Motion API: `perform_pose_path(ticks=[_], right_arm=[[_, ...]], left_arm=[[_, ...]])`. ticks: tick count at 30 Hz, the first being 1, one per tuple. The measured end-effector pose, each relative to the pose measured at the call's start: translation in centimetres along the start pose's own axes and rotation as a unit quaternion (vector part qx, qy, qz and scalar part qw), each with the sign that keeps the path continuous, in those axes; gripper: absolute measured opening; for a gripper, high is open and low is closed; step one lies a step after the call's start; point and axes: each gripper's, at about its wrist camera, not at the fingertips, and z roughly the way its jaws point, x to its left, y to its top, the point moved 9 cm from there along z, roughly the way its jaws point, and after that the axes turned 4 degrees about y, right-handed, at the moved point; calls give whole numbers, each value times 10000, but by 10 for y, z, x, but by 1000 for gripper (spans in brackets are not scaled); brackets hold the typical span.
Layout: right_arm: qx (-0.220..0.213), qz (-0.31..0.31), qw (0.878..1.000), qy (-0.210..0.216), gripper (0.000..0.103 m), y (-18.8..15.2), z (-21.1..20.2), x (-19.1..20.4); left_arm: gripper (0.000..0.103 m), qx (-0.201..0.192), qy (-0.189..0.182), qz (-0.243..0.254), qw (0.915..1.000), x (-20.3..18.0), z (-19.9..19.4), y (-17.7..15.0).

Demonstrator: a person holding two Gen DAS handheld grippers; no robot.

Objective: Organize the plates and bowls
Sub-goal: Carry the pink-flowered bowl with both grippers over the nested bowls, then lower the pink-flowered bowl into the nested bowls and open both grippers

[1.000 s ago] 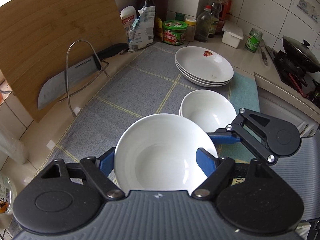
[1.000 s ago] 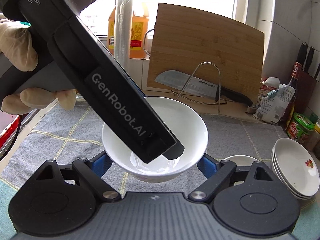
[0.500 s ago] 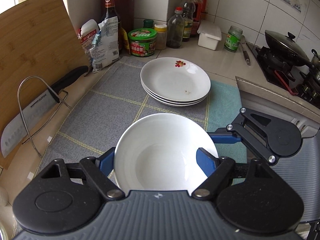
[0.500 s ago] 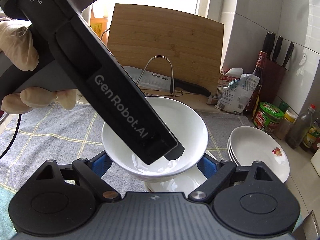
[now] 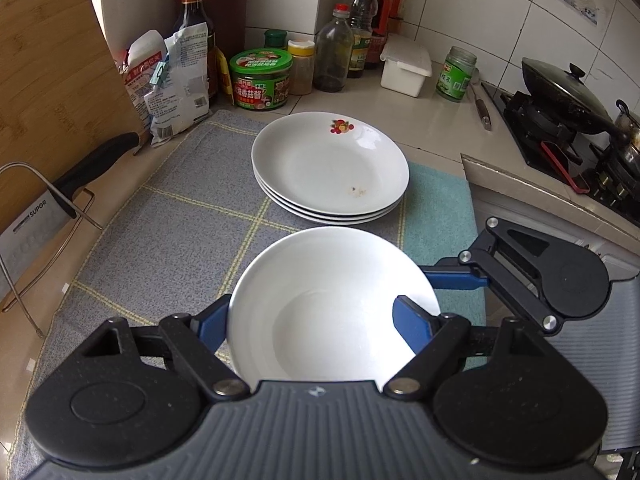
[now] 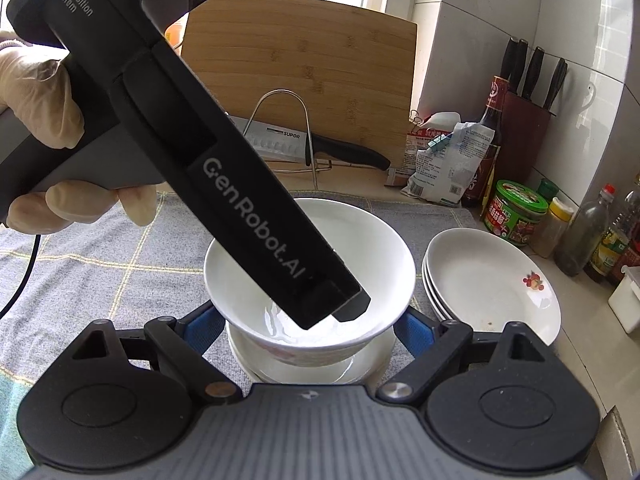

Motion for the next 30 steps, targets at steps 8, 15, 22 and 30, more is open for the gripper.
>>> perform_pose_path(ticks=[8,15,22,30], right_arm=[[90,39,9999,38,93,-6,6,-1],[122,67,9999,67,93,-8,9,-1],[118,67,9999,71,93,-9,9,-1],[33,49,10000,48,103,-11,8,0]], left_arm=[[83,93,-47,-80,9999,1,9,-3],[83,118,-61,-100,9999,2,12,-4],[83,132,-57,-90,9999,2,15,-6],[85,71,-79,-135,9999,3,18,-7]])
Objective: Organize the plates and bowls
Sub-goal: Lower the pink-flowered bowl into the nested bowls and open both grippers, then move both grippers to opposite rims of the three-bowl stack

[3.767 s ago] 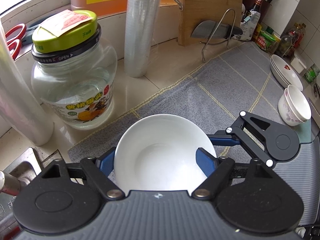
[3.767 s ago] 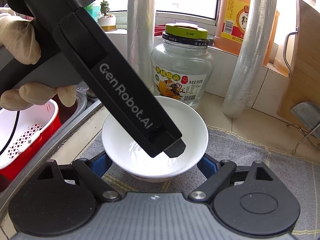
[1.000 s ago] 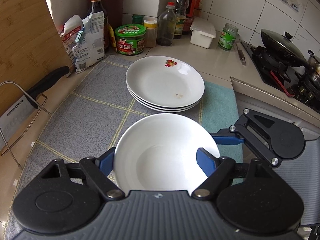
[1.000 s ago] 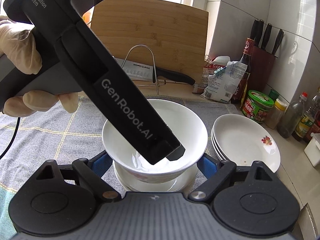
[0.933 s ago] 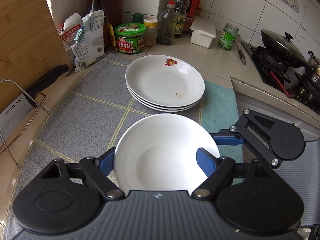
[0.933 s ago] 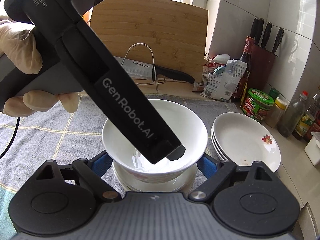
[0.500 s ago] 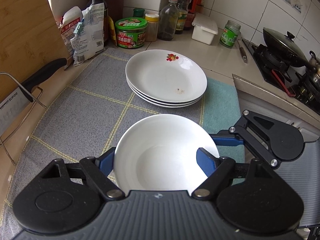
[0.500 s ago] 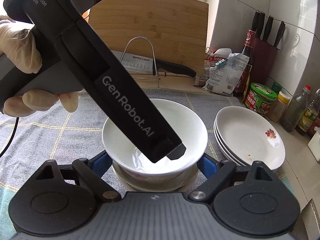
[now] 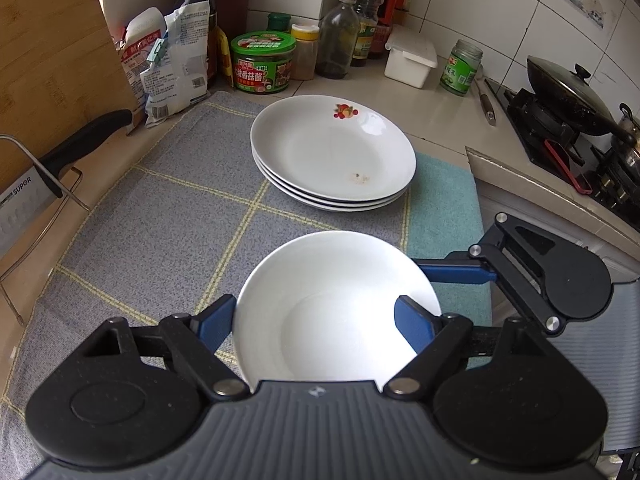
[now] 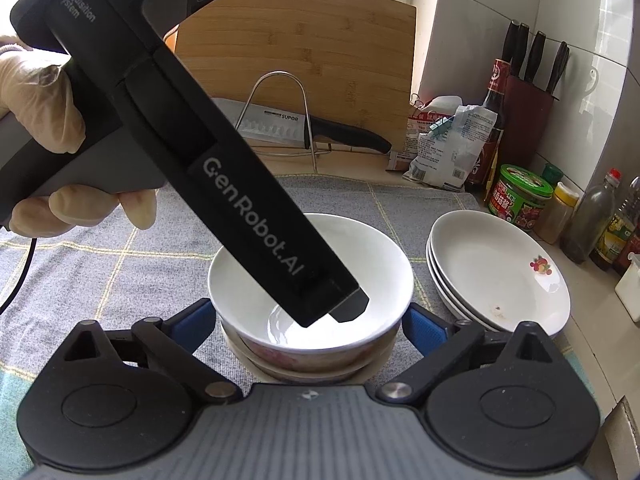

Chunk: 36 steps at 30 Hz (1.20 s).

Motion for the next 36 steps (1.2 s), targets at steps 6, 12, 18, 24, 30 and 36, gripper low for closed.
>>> perform_pose_path(ticks=[6,12,18,24,30,36], right_arm=[[-91,38,9999,42,103,4,-6,1],[-140,44,9998,95,103,5,-9,2],[-47,-183,9996,231,103,-8,-15,1],[184,-253,9989,344,103,-25,-13,-8],[405,-12,9991,140,103,-38,-5,-14],[715,83,9973,-152,103,-52,5,-16]], left_arm=[[90,-333,170,-53,9993,6,-14,5],[92,-809,521,-139,9953,13,-41,2],[95,-1225,831,-506,9877,19,-67,-23],[101,-1286,1058,-1061,9803,19,-74,-58],[101,-1098,1190,-951,9822,14,-59,-86],[101,-1010,929,-950,9860,15,-40,-100]])
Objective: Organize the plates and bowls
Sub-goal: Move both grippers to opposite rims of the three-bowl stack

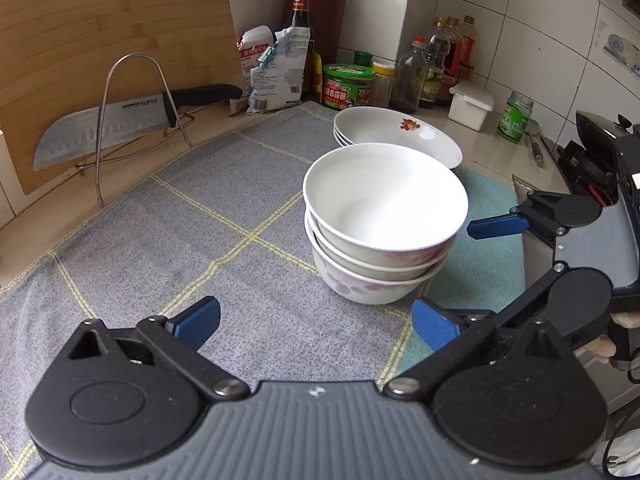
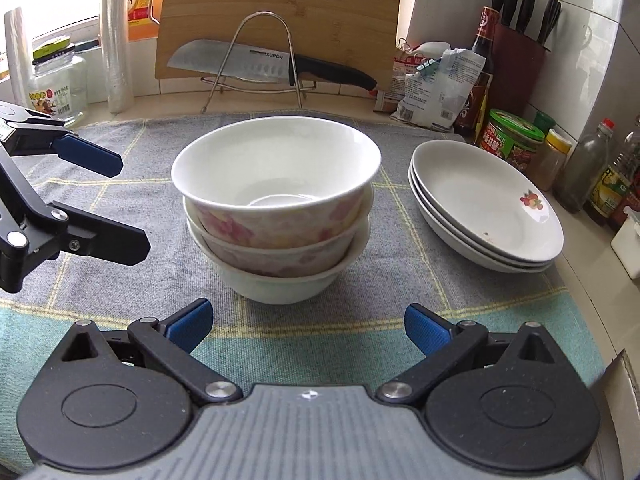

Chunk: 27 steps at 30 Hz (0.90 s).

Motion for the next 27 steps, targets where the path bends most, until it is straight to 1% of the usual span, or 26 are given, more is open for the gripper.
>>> perform_pose_path(ticks=[3,5,8,11,14,17,19,21,25,27], right_arm=[[83,16,9999,-70,103,-4,3,1],[123,44,9999,-63,103,-6,5,1],[182,38,9998,46,103,-8,11,-1],[169,-61,9997,164,103,-6,17,-7],[113,-219,9987,441,103,-3,24,-14],[119,-520,9957,762,103,-3,31,-20],[134,-644,9914,1133,103,-3,33,-26],[166,-739,9861,1478,103,-3,36,-31],[24,-1189,9753,1861,103,-3,37,-32],[-36,-1281,9725,1947,103,-3,37,-31]], left_arm=[[101,45,-22,49,10000,1,6,-4],[101,94,-25,-2,10000,2,9,-7],[101,192,-3,-75,9998,3,14,-11],[101,222,125,-104,9996,1,17,-12],[101,230,258,-231,9991,-3,23,-10],[101,234,416,-291,9984,-10,30,-8],[101,297,614,-308,9972,-15,35,-8],[101,360,701,-328,9963,-19,38,-9],[101,430,955,-543,9930,-24,41,-11],[101,448,1025,-638,9917,-25,41,-12]])
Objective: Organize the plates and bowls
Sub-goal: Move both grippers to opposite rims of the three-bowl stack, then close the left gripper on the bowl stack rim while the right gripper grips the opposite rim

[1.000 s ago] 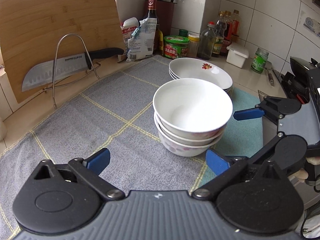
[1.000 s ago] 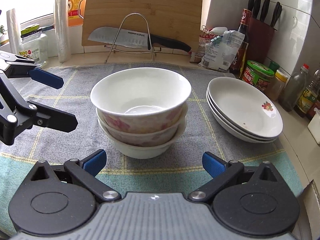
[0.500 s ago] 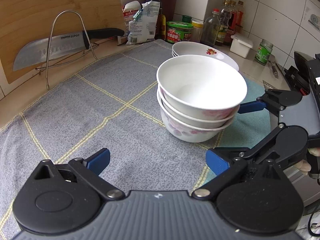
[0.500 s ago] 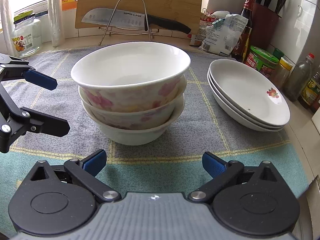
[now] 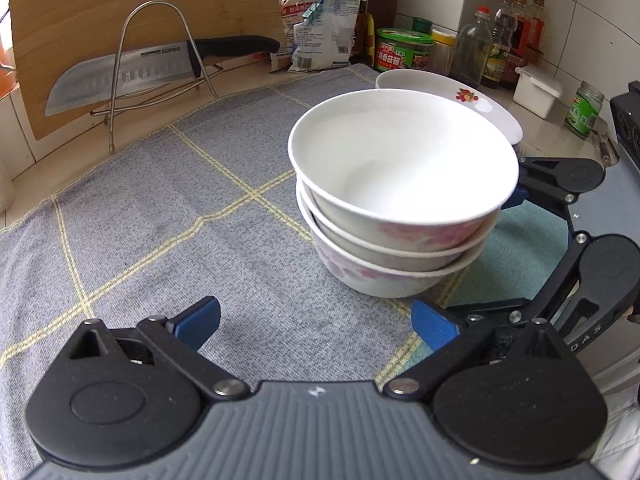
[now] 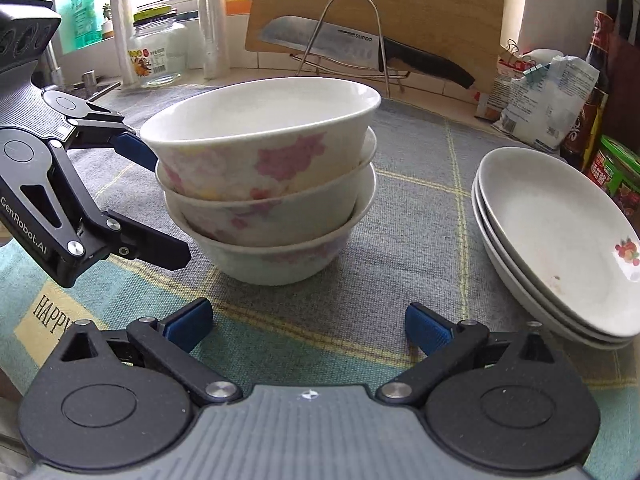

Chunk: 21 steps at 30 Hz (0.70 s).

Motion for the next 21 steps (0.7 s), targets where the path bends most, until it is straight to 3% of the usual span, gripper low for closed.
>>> perform_pose_path(ticks=[6,12,16,21], right_arm=[[-161,-184,9996,160,103,1,0,-1],[0,-117,9999,72,103,3,1,-2],[51,-376,9993,-38,103,7,-2,-1],[52,-617,9981,40,103,17,-6,3]], left_arm=[[101,38,-14,197,9998,-6,3,2],[101,-63,-408,779,9961,-11,14,10],[101,-135,-700,1445,9869,-15,15,17],[98,-144,-1053,2331,9666,-19,14,20]])
